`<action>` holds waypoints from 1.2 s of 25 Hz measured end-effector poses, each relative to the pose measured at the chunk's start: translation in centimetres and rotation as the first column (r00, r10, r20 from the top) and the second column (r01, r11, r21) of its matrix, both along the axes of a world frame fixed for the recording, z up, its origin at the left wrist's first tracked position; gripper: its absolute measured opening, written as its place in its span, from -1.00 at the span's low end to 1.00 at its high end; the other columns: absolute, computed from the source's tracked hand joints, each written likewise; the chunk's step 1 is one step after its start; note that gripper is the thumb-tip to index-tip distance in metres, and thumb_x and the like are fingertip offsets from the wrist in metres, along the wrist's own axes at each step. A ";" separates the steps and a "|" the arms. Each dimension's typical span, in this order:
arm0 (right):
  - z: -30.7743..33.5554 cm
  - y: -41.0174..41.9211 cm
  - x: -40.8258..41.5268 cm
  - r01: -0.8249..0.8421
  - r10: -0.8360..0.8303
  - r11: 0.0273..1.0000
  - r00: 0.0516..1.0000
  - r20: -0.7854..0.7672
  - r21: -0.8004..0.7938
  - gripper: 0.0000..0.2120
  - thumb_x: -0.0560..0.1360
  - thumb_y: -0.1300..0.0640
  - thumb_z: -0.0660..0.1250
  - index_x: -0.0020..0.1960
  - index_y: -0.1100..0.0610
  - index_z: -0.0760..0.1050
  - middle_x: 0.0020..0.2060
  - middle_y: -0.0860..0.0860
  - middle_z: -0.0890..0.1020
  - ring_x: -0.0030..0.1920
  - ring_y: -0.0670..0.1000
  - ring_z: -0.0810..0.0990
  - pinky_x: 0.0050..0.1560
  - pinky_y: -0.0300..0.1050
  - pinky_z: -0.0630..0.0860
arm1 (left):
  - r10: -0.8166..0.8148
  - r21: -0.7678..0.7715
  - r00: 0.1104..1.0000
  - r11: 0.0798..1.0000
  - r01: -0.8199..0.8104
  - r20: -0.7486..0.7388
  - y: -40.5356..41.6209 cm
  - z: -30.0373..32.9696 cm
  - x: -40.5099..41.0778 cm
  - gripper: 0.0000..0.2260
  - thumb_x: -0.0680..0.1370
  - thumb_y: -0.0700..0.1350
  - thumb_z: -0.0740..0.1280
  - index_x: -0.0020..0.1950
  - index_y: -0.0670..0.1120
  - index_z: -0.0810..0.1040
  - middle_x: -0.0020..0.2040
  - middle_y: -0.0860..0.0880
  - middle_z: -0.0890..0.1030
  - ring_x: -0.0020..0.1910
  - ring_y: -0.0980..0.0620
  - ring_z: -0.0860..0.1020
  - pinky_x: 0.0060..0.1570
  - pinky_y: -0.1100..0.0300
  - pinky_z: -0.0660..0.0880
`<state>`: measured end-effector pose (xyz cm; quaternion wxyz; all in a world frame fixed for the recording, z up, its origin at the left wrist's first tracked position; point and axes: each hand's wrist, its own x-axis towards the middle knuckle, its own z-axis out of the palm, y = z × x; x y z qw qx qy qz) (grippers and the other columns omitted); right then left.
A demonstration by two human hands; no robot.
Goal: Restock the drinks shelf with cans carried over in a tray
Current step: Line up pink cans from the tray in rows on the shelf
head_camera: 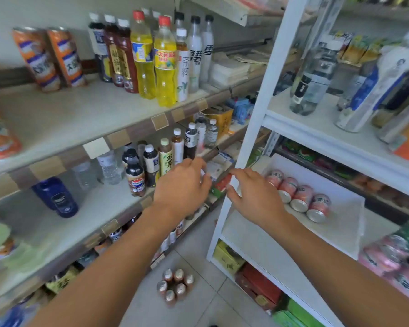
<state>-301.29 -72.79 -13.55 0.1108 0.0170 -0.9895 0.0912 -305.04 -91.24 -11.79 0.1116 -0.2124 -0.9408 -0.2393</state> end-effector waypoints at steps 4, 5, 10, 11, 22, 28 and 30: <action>-2.3 8.6 0.5 0.158 -0.157 0.987 0.986 0.051 -0.009 -0.61 0.59 -0.09 0.17 0.37 0.01 0.38 0.23 0.02 0.52 0.17 0.10 0.52 -0.01 0.02 0.53 | -0.108 0.023 0.993 0.994 0.107 0.041 9.0 -1.3 -1.3 -0.73 0.61 0.06 0.14 0.25 0.01 0.44 0.19 0.00 0.55 0.07 -0.08 0.56 -0.08 -0.01 0.55; -2.8 10.4 0.5 0.188 -0.187 0.982 0.980 0.062 -0.011 -0.62 0.58 -0.09 0.17 0.34 0.01 0.40 0.22 0.01 0.52 0.16 0.11 0.51 0.00 0.03 0.53 | -0.138 0.028 0.989 0.990 0.137 0.047 10.8 -1.7 -1.6 -0.73 0.61 0.05 0.14 0.26 0.01 0.44 0.19 0.00 0.55 0.08 -0.08 0.56 -0.08 -0.03 0.55; -6.6 19.4 0.7 0.397 -0.381 0.915 0.910 0.166 -0.078 -0.67 0.54 -0.06 0.22 0.24 0.06 0.44 0.13 0.06 0.53 0.07 0.15 0.53 -0.06 -0.04 0.49 | -0.255 0.051 0.963 0.966 0.252 0.086 19.8 -4.5 -2.9 -0.72 0.60 0.05 0.16 0.24 -0.03 0.44 0.13 -0.03 0.56 0.06 -0.13 0.56 -0.07 -0.04 0.54; -7.4 20.9 0.8 0.435 -0.413 0.896 0.891 0.190 -0.091 -0.67 0.53 -0.06 0.22 0.22 0.07 0.45 0.12 0.08 0.54 0.07 0.15 0.54 -0.05 -0.03 0.52 | -0.277 0.046 0.956 0.961 0.273 0.097 21.3 -5.1 -3.1 -0.72 0.59 0.05 0.16 0.23 -0.04 0.44 0.12 -0.04 0.56 0.06 -0.14 0.56 -0.07 -0.05 0.54; -15.3 31.1 -1.2 0.780 -0.668 0.560 0.624 0.405 -0.279 -0.48 0.56 -0.05 0.26 0.43 0.18 0.30 0.23 0.24 0.53 0.20 0.25 0.52 0.09 -0.02 0.44 | -0.393 0.082 0.895 0.919 0.385 0.208 30.9 -12.1 -5.1 -0.77 0.59 0.03 0.18 0.17 -0.02 0.47 0.09 -0.02 0.58 -0.04 -0.17 0.57 -0.11 -0.06 0.55; -18.1 32.6 -2.6 0.816 -0.685 0.461 0.577 0.445 -0.349 -0.47 0.58 -0.05 0.24 0.45 0.17 0.25 0.24 0.23 0.53 0.19 0.24 0.53 0.09 -0.02 0.47 | -0.388 0.060 0.881 0.920 0.387 0.271 32.6 -14.9 -6.0 -0.74 0.58 0.05 0.19 0.20 -0.01 0.46 0.07 -0.01 0.60 -0.03 -0.15 0.58 -0.10 -0.04 0.56; -18.5 32.9 -3.1 0.824 -0.690 0.409 0.560 0.458 -0.393 -0.47 0.57 -0.08 0.25 0.43 0.16 0.26 0.22 0.23 0.53 0.15 0.23 0.55 0.05 0.00 0.51 | -0.390 0.060 0.876 0.919 0.389 0.283 32.8 -15.2 -6.2 -0.75 0.58 0.05 0.19 0.20 -0.01 0.46 0.07 -0.01 0.60 -0.03 -0.13 0.58 -0.10 -0.04 0.56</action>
